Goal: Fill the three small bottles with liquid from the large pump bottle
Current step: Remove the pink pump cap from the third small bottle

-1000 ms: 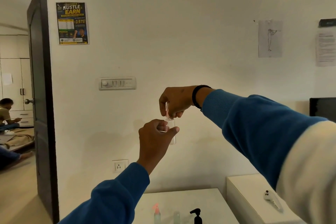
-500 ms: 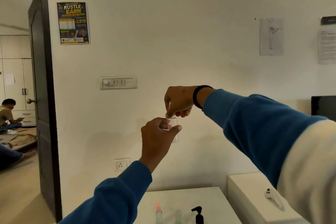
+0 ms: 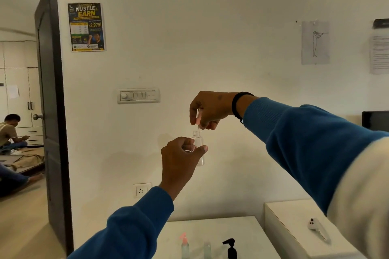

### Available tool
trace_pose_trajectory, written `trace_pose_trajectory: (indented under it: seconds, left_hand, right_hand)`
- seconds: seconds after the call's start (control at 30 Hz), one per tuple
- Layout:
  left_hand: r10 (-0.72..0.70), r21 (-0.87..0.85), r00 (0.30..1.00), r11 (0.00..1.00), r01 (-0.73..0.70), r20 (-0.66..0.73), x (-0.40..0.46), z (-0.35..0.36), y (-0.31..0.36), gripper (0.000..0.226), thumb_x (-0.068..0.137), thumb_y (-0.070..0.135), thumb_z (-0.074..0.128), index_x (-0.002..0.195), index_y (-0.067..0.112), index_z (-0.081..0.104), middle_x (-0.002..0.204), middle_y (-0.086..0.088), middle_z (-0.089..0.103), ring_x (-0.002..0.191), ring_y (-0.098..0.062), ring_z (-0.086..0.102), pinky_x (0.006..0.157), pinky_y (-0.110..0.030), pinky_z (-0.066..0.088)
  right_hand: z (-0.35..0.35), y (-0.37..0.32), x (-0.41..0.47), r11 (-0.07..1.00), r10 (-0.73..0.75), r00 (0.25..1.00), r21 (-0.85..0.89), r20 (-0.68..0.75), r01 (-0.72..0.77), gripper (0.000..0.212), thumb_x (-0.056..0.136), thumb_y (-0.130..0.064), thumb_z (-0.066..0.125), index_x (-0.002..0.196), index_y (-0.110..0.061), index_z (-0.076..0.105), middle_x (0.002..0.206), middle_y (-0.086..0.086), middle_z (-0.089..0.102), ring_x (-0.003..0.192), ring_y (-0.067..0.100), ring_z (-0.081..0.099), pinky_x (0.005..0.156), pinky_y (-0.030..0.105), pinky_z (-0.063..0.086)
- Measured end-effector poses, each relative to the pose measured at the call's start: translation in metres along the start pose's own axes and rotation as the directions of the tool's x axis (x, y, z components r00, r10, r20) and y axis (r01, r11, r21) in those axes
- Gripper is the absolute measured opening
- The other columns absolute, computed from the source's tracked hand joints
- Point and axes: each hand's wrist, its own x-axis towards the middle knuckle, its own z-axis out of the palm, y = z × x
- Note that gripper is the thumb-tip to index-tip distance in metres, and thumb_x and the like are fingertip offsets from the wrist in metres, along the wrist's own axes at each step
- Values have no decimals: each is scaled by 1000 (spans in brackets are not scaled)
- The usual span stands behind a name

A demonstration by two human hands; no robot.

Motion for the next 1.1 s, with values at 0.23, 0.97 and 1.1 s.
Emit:
trace_pose_trajectory:
  seconds: [0.23,0.97,1.1]
  left_hand:
    - [5,-8,1000,1000,-5,-15,2,-1,-1,40,75,38,85,101,9,72,95,-2,74,78,-13,64,58,4,39]
    - [44,-38,998,998,-45,-45,10,-14,13,29,72,39,87,87,23,68,78,9,69,76,-9,67,58,-4,44]
    - [52,-48,996,997,-56,-67,12,-15,14,31,73,39,87,91,19,70,81,8,70,76,-10,67,58,-3,45]
  right_hand:
    - [-15,6,-6,998,-6,995,68,-100,12,17,89,-1,75,104,-7,73,90,10,71,64,14,70,64,27,61]
    - [-42,27,-41,975,6,934,209,-358,74,16,88,-15,80,99,-6,72,87,16,75,64,15,71,60,26,60]
    - [-31,30,-49,975,38,890,210,-454,66,21,88,-21,81,95,-5,71,79,12,75,62,15,73,58,25,60]
